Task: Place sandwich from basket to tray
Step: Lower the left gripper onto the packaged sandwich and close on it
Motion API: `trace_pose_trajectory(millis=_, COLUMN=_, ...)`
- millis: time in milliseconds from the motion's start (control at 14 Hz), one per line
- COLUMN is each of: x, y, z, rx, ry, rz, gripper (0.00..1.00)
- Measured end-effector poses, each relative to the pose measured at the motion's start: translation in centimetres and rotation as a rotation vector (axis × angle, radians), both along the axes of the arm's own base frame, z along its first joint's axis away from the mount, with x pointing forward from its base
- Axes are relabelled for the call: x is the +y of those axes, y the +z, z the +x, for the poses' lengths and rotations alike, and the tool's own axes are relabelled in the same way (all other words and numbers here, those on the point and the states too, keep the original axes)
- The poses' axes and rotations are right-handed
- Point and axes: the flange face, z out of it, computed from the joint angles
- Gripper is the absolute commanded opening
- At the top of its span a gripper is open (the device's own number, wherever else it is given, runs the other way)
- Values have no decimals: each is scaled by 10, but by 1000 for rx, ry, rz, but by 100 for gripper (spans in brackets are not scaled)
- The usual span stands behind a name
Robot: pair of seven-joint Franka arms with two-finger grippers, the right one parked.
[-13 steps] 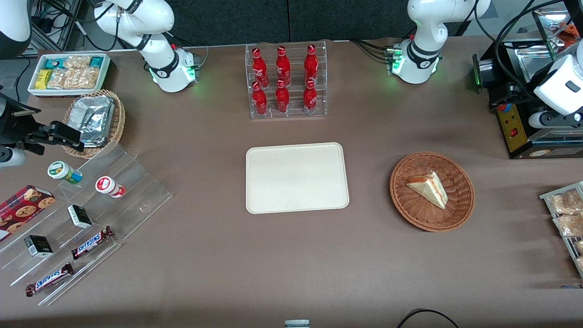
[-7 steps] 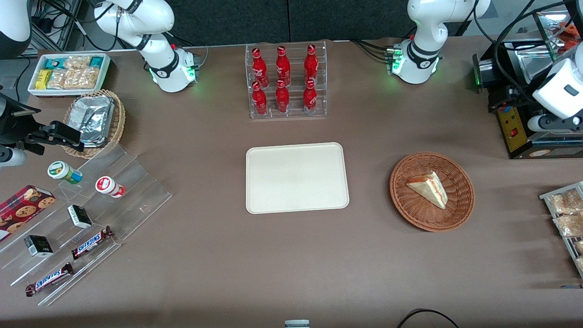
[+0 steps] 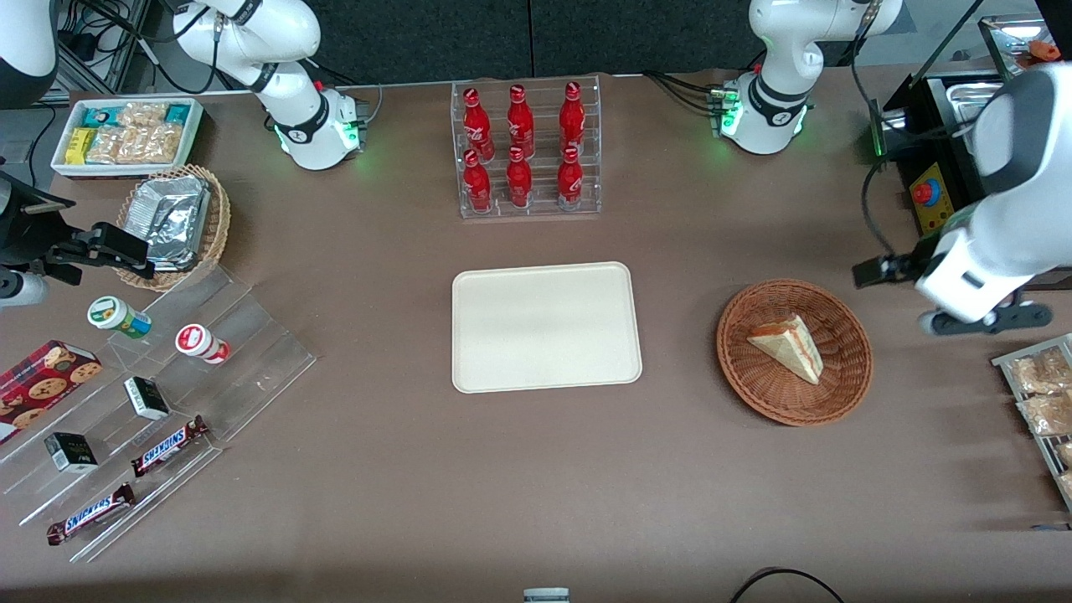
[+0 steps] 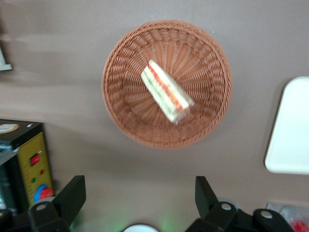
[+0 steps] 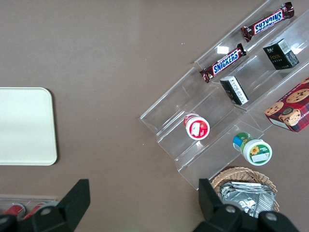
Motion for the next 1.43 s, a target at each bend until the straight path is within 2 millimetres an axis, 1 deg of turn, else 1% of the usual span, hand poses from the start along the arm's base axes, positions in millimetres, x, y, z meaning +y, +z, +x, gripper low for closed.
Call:
trace_pose_trajectory(millis=143, x=-3, y=-40, z=2, rx=-30, ry=77, rz=12, gripper=100)
trace_pose_trajectory(millis=357, x=-17, y=-91, z=-6, rx=-72, ry=244, rz=38, gripper=100)
trace_pose_trajectory(millis=571, x=-22, y=-130, z=-14, rx=-132, ry=444, rz=53, gripper=100)
trace_pose_trajectory(millis=786, x=-25, y=-169, z=-30, rx=-172, ry=553, rz=49, gripper=100)
trace_pose_trajectory(millis=857, x=-26, y=-179, z=-35, rx=-188, ry=582, rz=45, gripper=100)
trace_pose_trajectory(millis=1000, x=-26, y=-194, z=-44, rx=-197, ry=609, rz=42, gripper=100)
trace_pose_trajectory(millis=1214, x=-25, y=-206, z=-49, rx=-208, ry=620, rz=37, gripper=100)
trace_pose_trajectory(millis=1429, x=-25, y=-224, z=-54, rx=-216, ry=623, rz=30, gripper=100)
